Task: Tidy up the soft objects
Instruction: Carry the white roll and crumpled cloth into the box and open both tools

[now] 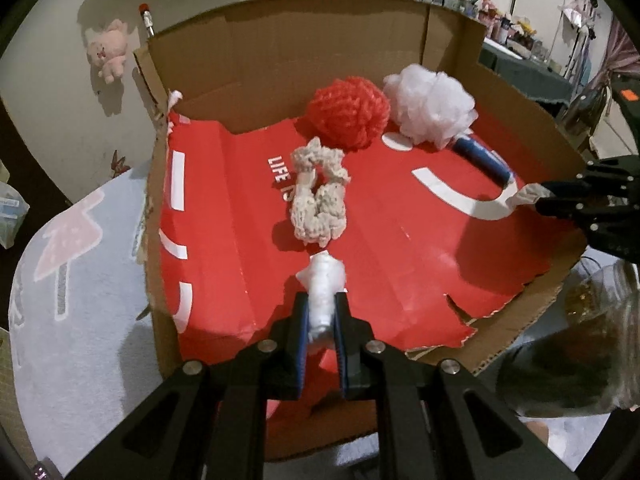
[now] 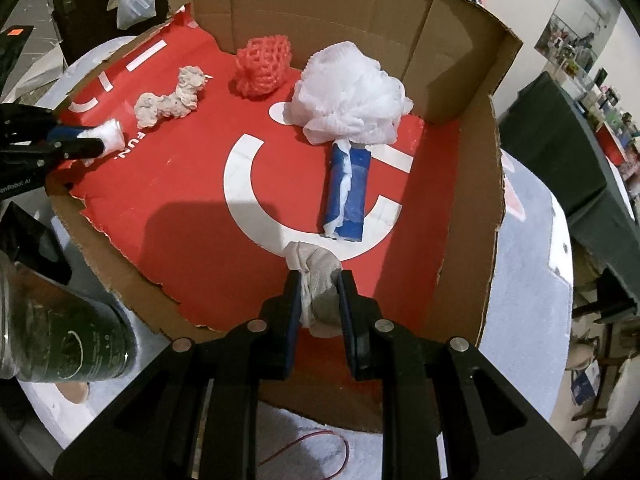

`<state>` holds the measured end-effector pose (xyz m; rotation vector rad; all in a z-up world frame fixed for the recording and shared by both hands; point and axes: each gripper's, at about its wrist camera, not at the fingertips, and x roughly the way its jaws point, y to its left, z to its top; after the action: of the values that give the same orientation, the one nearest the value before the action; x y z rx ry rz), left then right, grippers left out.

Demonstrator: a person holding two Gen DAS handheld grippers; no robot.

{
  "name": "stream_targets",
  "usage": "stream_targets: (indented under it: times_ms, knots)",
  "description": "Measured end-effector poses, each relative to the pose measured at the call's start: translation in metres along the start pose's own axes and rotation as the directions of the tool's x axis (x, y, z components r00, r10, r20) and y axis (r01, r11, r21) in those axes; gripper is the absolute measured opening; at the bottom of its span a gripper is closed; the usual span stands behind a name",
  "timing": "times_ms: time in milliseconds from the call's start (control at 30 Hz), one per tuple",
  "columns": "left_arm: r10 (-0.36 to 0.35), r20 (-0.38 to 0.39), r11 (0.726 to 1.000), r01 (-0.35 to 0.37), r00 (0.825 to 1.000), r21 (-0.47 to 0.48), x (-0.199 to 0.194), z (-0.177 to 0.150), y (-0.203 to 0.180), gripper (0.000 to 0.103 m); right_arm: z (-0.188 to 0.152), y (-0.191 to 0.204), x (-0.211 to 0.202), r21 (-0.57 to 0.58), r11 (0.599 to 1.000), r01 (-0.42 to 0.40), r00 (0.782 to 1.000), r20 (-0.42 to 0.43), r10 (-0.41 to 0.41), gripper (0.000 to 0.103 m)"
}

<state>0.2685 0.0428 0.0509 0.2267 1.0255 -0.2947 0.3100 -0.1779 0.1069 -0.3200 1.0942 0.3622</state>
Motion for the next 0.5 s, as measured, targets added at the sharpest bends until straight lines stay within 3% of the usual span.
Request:
stream_targets:
  times_ms: [500]
  knots:
    - [0.012, -0.026, 1.0, -0.011, 1.0, 0.005, 0.009, 0.002, -0.004, 0.019, 0.007, 0.005, 0.012, -0.003, 1.0, 0.009, 0.999, -0.042, -0.009, 0.02]
